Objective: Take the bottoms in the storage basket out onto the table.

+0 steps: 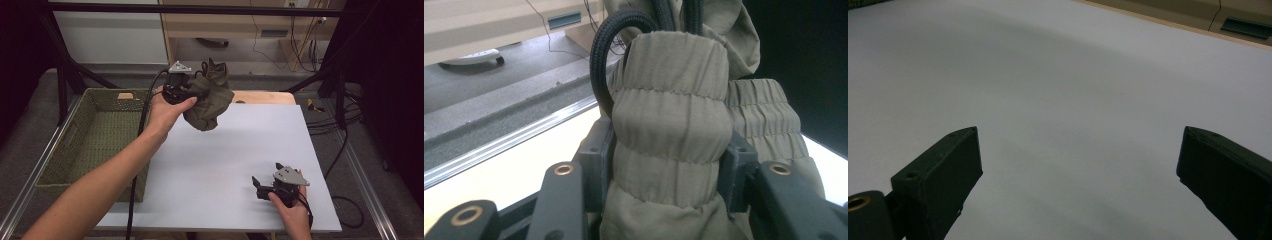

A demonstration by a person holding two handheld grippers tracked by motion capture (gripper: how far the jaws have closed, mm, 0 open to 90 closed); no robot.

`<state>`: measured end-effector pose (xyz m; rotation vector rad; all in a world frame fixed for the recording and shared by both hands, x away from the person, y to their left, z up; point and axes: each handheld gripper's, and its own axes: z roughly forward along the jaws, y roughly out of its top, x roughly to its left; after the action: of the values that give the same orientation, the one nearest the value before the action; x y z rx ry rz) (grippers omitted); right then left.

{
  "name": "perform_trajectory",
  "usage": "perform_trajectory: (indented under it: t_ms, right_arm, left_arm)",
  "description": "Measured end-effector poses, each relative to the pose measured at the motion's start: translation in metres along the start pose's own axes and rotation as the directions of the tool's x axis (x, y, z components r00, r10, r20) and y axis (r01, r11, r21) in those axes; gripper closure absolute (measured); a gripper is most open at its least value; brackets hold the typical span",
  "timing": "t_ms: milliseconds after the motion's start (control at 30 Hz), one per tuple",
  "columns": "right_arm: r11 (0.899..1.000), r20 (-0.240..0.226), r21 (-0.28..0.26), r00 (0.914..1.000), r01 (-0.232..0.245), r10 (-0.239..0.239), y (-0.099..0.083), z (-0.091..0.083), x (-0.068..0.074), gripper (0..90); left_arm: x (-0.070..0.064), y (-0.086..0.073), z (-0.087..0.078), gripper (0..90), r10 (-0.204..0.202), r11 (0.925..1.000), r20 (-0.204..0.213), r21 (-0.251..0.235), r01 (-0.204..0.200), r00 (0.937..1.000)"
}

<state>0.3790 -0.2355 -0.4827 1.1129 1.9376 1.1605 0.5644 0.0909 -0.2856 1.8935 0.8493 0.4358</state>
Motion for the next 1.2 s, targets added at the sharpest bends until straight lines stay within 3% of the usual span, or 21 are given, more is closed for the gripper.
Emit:
perform_trajectory:
  t_ms: [767, 1000, 1200]
  right_arm:
    - [1.000, -0.004, 0.004, 0.9996, 0.027, -0.027, 0.000, -0.001, 0.003, 4.7]
    - [0.999, 0.007, -0.009, 0.9993, 0.038, -0.037, 0.002, -0.005, 0.005, 4.7]
    - [0.999, 0.005, -0.018, 0.9995, 0.032, -0.032, 0.002, -0.009, 0.003, 4.6]
  left_arm:
    - [-0.008, -0.007, 0.021, 51.1, -0.019, 0.9997, -0.007, 0.015, 0.019, 0.9998]
    - [-0.017, -0.009, 0.031, 51.1, -0.020, 0.9994, -0.011, 0.027, 0.020, 0.9997]
    - [-0.023, -0.008, 0.039, 51.1, -0.017, 0.9998, -0.017, 0.011, 0.018, 0.9997]
